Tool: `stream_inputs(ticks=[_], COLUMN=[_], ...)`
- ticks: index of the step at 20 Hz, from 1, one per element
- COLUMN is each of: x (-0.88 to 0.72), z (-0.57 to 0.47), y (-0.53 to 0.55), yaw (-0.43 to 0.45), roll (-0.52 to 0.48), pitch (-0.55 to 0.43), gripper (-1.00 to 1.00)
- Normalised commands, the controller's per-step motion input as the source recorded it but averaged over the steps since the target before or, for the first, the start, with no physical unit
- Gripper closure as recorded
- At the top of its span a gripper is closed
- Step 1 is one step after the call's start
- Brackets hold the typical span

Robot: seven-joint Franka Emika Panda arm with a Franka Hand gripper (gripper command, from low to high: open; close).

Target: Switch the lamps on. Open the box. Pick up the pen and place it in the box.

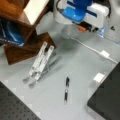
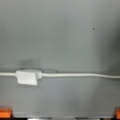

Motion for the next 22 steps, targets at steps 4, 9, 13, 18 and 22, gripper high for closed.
stream_inputs(ticks=[4, 9, 13, 18, 22], x=[-0.07, -0.21, -0.21, -0.24, -0.43], z=[-0.02, -0.1, -0.14, -0.12, -0.16], y=[0.05, 0.19, 0.19, 0.13, 0.17], yaw=[0.051, 0.045, 0.036, 0.004, -0.016], roll=[-0.069, -0.126, -0.122, -0.062, -0.026], pitch=[0.151, 0.216, 0.086, -0.017, -0.072], gripper=[-1.0, -1.0, -1.0, -1.0, -1.0])
